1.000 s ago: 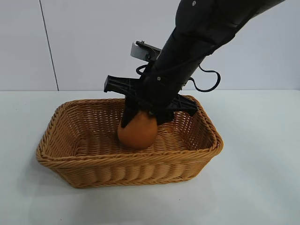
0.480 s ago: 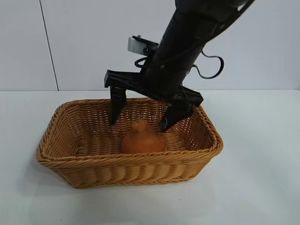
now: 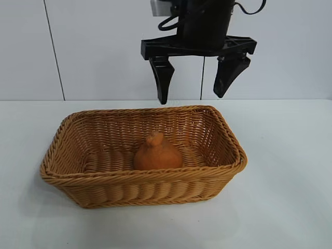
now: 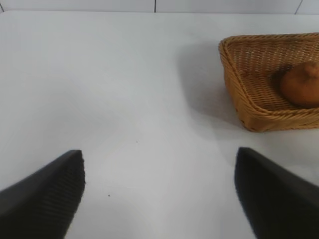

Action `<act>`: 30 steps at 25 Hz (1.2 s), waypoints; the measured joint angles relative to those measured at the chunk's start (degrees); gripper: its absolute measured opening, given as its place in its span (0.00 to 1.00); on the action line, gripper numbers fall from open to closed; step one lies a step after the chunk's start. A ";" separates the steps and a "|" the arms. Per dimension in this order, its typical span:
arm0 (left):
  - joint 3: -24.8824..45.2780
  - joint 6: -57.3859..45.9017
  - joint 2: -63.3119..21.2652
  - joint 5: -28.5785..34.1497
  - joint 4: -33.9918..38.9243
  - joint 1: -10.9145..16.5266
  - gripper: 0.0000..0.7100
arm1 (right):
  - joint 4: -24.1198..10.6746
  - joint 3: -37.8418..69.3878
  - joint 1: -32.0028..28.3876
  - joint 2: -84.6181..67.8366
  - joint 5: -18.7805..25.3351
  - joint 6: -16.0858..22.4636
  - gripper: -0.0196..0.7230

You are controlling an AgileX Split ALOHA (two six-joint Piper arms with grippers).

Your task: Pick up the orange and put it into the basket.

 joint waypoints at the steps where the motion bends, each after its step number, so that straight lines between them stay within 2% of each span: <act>1: 0.00 0.00 0.00 0.00 0.00 0.00 0.83 | 0.00 0.00 -0.91 0.00 0.00 0.00 0.94; 6: 0.00 0.00 0.00 0.00 0.00 0.00 0.83 | -0.05 0.00 -6.83 0.00 -0.05 -0.19 0.94; 15: 0.00 0.00 0.00 0.00 0.00 0.00 0.83 | -0.45 0.00 -21.44 0.00 -0.05 -1.97 0.94; 18: 0.00 0.00 0.00 0.00 0.00 0.00 0.83 | -0.69 -0.04 -24.64 0.00 1.38 -2.47 0.94; 25: 0.00 0.00 0.00 0.00 0.00 0.00 0.83 | -0.63 1.06 -26.19 -0.29 2.12 -4.51 0.94; 30: 0.00 0.00 0.00 0.00 0.00 0.00 0.83 | -0.58 8.83 -26.19 -3.89 2.29 -6.09 0.94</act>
